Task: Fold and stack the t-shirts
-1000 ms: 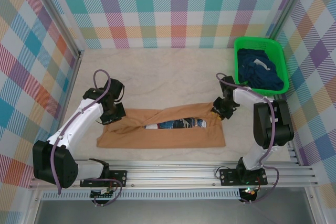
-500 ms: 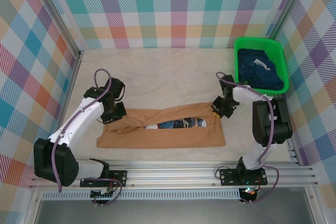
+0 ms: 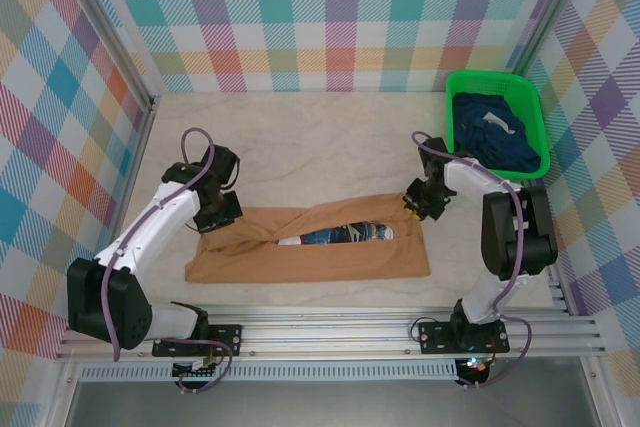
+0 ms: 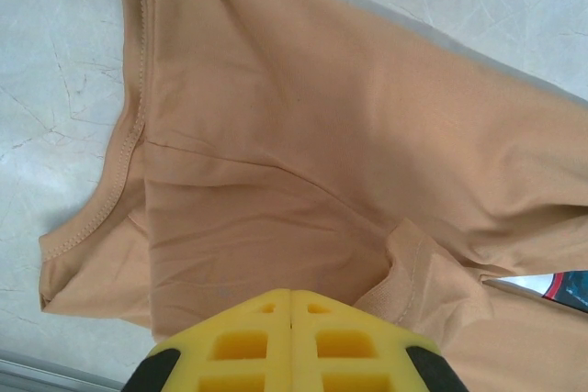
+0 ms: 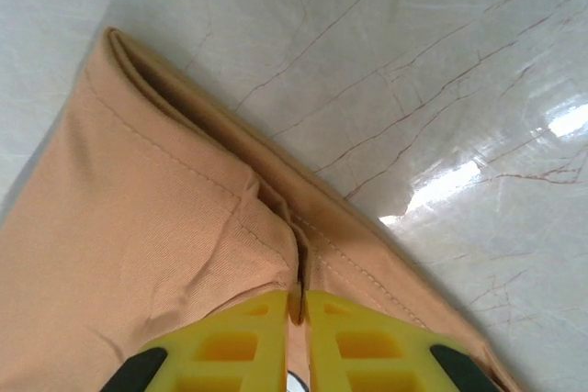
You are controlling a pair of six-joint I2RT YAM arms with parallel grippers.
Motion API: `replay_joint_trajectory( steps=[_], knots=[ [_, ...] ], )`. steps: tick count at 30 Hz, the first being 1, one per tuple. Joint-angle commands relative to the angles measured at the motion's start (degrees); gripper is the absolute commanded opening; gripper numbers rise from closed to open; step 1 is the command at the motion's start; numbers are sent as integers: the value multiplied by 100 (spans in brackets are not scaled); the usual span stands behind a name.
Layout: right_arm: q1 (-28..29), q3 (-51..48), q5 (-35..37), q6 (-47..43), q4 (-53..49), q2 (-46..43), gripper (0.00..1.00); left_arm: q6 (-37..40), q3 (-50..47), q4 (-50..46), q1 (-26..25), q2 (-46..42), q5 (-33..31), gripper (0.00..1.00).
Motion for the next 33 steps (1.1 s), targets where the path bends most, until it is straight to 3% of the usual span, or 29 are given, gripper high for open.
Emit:
replay_joint_trajectory(
  steps=[1,5,13,19,26,33],
  knots=[
    [-22,104,58,-88,-70,114,11,81,127,-24,-82,-36,38,0],
    [-27,117,75,-55,-59,56,0,86,114,-35,-83,-62,24,0],
    [-13,368,115,-183,-468,-656,0,293,525,-176,-82,-53,-396,0],
    [-5,13,87,-229,-823,-1262,0,516,794,-340,-82,-92,-851,0],
    [-4,-784,66,-142,-909,-1882,0,484,354,-342,-82,-278,-803,0],
    [-4,-1275,183,-138,-625,-1745,0,367,-258,-191,-82,-398,-631,0]
  ],
)
